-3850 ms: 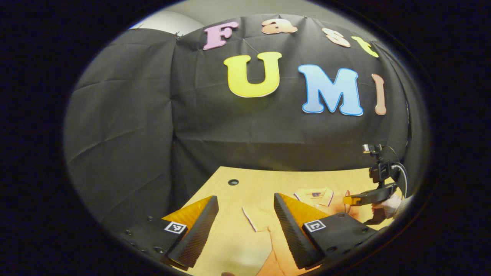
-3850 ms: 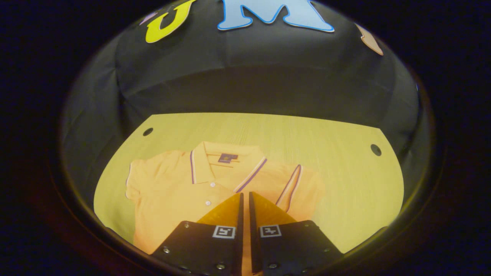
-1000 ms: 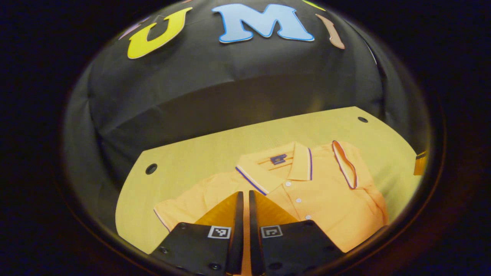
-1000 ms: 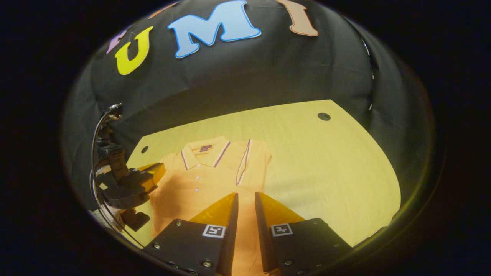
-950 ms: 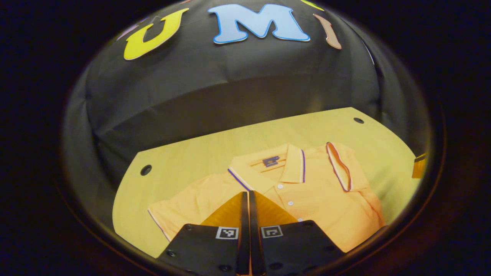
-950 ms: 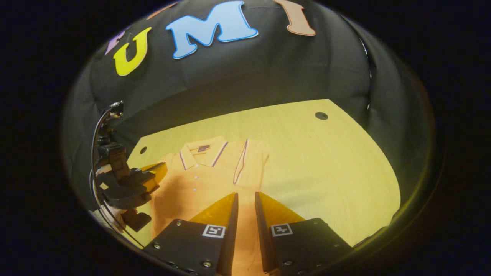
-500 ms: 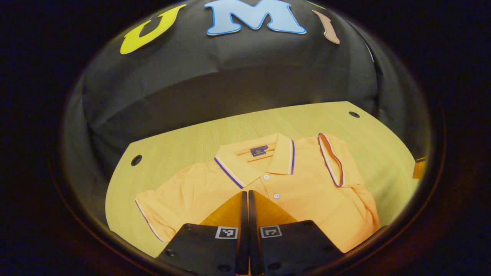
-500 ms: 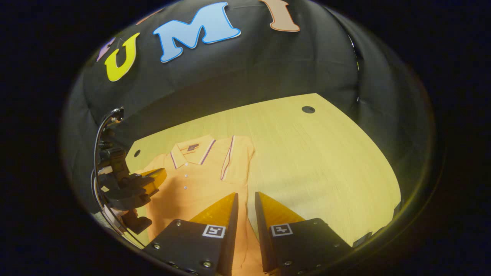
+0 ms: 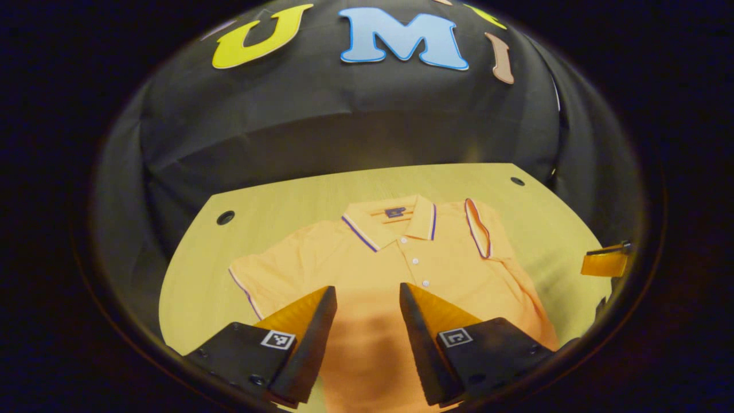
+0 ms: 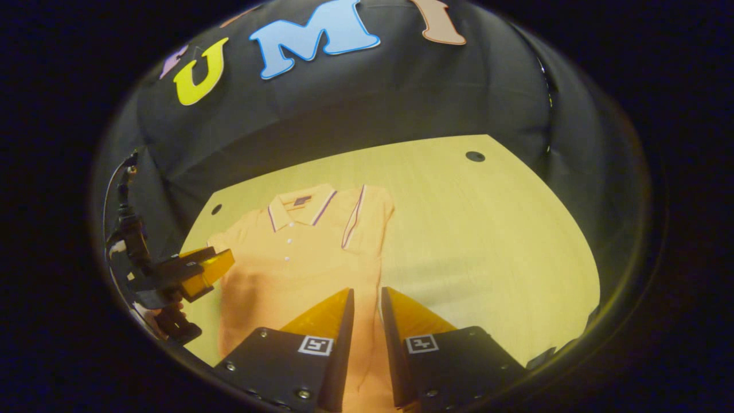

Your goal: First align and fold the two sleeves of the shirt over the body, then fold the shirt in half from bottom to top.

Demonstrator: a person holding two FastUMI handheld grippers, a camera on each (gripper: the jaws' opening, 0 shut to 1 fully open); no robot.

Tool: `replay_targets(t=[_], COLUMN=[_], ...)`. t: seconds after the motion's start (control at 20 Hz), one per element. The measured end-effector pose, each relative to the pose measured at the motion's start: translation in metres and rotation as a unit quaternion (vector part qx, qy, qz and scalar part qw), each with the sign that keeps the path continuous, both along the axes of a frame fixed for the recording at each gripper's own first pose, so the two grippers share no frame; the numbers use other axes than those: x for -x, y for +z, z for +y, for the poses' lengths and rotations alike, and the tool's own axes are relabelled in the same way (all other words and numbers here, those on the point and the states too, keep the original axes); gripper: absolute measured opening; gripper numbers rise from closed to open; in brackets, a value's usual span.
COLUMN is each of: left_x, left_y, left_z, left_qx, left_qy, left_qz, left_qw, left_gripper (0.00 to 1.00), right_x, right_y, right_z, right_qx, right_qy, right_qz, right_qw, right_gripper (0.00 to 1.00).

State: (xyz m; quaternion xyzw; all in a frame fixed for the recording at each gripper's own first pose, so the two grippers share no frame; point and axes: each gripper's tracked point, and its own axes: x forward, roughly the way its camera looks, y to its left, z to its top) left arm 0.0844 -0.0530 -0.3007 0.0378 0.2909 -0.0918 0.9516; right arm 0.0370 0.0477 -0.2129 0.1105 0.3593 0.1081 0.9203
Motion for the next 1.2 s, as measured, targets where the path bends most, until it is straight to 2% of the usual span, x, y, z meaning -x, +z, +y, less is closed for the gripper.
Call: replay_targets(t=[0.1,0.5,0.6,0.65,0.7,0.75,0.85,0.9,1.2], left_x=[0.028,0.138,0.166,0.177,0.187,0.198,0.215,0.222,0.250], left_y=[-0.004,-0.036,-0.048,-0.055,-0.060,-0.064,-0.073,-0.077,-0.108], left_z=[0.009,0.029,0.029,0.031,0.032,0.034,0.036,0.037,0.043], left_qx=[-0.003,-0.013,-0.011,-0.009,-0.007,-0.007,-0.002,-0.002,-0.022], left_qy=[0.005,0.028,0.027,0.027,0.029,0.032,0.038,0.041,0.046], left_qz=[0.007,0.067,0.092,0.104,0.115,0.124,0.144,0.154,0.223], left_qw=[1.000,0.997,0.995,0.994,0.993,0.992,0.989,0.987,0.974], left_gripper=[0.77,0.77,0.79,0.86,0.87,0.91,0.99,0.99,0.98], right_x=[0.014,0.087,0.107,0.117,0.129,0.138,0.155,0.164,0.193], right_y=[-0.007,-0.052,-0.064,-0.072,-0.079,-0.085,-0.096,-0.100,-0.121], right_z=[0.001,0.007,0.011,0.011,0.011,0.011,0.010,0.009,0.006], right_qx=[0.001,0.020,0.022,0.027,0.033,0.039,0.050,0.055,0.094], right_qy=[0.009,0.061,0.075,0.083,0.093,0.098,0.104,0.106,0.113], right_qz=[0.008,0.088,0.116,0.130,0.147,0.160,0.183,0.195,0.246], right_qw=[1.000,0.994,0.990,0.988,0.984,0.982,0.976,0.974,0.958], right_gripper=[0.42,0.44,0.55,0.61,0.65,0.74,0.77,0.84,0.84])
